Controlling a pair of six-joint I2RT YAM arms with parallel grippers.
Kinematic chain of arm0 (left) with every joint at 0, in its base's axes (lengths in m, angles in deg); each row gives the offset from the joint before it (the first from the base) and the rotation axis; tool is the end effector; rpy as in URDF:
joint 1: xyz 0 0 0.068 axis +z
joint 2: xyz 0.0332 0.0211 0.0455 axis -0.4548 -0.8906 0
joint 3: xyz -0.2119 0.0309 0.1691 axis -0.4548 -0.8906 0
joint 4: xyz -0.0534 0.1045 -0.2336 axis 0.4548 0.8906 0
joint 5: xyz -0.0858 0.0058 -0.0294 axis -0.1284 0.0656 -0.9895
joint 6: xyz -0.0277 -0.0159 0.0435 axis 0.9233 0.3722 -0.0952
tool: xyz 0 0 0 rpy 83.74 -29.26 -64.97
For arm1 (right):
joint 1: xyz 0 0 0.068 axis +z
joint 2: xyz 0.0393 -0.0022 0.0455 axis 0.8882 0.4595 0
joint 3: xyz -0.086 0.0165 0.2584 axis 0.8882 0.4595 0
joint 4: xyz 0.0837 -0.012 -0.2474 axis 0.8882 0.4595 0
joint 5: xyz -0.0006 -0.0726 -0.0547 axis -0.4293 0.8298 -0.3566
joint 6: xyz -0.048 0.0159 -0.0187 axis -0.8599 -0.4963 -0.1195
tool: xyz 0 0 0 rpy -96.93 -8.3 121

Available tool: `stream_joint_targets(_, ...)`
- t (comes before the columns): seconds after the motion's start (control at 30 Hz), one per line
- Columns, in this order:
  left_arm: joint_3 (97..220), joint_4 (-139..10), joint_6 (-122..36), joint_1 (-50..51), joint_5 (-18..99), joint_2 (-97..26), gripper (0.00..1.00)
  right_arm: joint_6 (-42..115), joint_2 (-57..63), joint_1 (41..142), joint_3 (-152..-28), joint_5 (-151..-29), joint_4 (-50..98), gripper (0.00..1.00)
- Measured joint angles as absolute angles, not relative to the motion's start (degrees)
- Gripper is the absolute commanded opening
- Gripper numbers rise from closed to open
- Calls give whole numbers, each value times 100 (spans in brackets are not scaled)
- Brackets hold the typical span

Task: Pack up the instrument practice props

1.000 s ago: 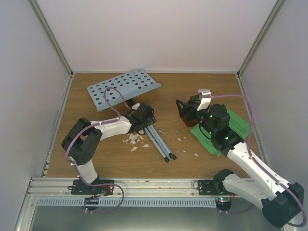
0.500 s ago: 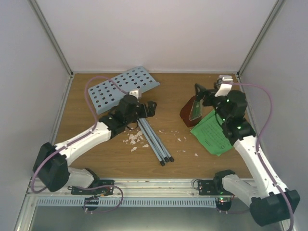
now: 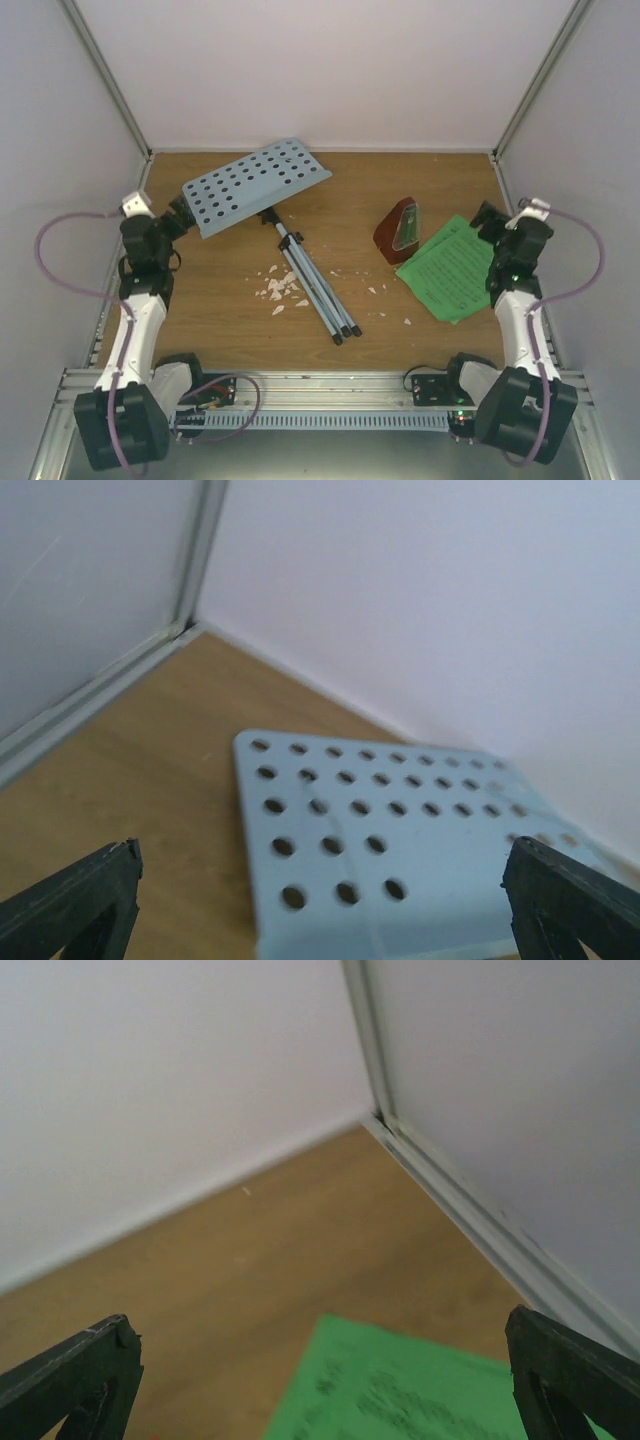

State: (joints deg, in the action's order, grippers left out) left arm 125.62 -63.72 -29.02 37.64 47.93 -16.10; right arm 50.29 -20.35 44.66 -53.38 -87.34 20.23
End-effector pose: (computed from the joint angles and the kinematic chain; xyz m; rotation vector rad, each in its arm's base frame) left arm 0.2260 0.0417 0.2921 -0.5574 1.7513 -0.1932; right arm 0.2255 -0.0701 0.2853 0.5592 1.7568 0.1106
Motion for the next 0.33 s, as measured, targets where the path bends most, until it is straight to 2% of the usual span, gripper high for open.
stream_joint_targets(0.2, 10772, -7526, -3066, 3770, 5313, -1378, 99, 4938, -2214, 4488, -3403, -7991, 456, 100)
stream_joint_targets(0.33, 10212, -8020, -3217, 3714, 5355, -1551, 99, 4785, -2133, 4600, -2791, -7775, -372, 100)
